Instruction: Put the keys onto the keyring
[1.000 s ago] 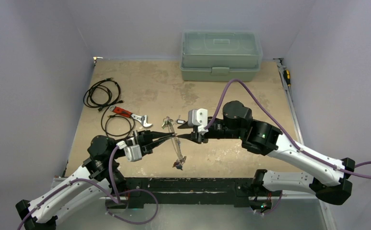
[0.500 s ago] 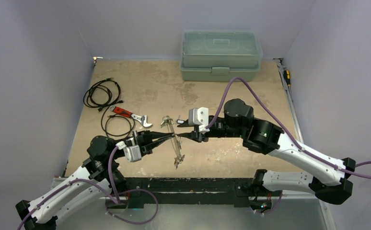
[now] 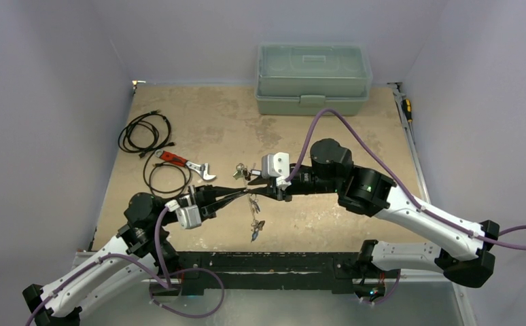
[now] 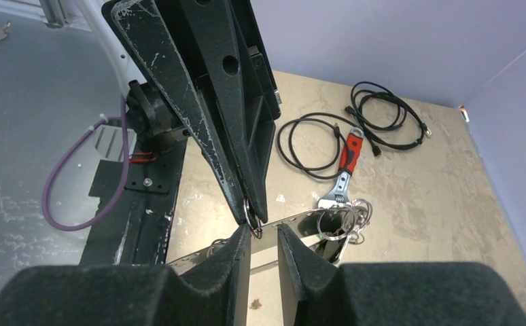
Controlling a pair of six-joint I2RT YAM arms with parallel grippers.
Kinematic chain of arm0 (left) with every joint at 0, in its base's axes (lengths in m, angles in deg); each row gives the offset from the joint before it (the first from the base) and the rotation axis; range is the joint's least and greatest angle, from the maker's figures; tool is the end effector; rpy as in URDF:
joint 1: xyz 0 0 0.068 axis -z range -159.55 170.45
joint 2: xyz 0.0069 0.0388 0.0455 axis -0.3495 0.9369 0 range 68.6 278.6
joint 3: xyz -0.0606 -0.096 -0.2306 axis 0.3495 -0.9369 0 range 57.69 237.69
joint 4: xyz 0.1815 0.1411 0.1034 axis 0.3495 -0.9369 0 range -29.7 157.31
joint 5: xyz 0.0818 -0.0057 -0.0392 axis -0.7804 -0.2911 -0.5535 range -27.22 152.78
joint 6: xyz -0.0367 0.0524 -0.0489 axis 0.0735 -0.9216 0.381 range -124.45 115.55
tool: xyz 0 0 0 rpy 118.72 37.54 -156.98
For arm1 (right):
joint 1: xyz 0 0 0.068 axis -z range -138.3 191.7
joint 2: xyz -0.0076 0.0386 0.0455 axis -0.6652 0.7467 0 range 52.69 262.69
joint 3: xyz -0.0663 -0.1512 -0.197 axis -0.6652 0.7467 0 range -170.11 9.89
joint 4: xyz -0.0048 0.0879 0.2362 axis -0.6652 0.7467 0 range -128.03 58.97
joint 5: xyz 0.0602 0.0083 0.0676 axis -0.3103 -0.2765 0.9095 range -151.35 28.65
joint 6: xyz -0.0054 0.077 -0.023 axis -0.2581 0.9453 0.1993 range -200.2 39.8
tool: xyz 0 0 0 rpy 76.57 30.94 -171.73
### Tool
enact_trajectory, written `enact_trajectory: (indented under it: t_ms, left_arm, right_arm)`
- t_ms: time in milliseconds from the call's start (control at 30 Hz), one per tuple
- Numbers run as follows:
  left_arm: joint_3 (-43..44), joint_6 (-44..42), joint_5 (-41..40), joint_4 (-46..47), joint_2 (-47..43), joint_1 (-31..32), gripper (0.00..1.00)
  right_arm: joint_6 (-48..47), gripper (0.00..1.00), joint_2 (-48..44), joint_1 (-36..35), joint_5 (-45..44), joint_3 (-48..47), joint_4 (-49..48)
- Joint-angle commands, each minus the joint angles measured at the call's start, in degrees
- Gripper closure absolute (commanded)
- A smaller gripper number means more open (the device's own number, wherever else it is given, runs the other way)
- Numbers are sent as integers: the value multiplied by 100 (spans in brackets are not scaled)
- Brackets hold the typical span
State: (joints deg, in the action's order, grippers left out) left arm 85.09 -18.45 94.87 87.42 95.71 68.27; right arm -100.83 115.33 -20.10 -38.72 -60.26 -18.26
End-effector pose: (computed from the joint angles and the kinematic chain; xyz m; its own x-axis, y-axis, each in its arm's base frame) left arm 0.0793 -0.1425 0.3339 0.4599 -0.2024 -0.8646 0.8769 0.2564 0.4065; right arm 0.1022 0.2474 0.3943 0.2552 -0.2120 -0.9434 -0.9629 0.0324 -0.2678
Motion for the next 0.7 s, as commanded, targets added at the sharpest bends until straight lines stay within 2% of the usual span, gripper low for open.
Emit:
enact_trajectory:
  t_ms: [0,367,600,667]
  left_arm:
    - [29,117,30,473,-65,-8,100]
    - [6,141,9,518,-91,-3,100]
    - [-22,193,-10,583,-109,-3,100]
    - [-30,210,-38,613,-125,-5,100]
  right_arm:
    - [-1,78,62,16,154,-220,-135]
    - [15,81,144,10,289,-215,-182]
    - [24,100,187,15,422,-196,-214]
    - [31,100,184,15,422,-172,-240]
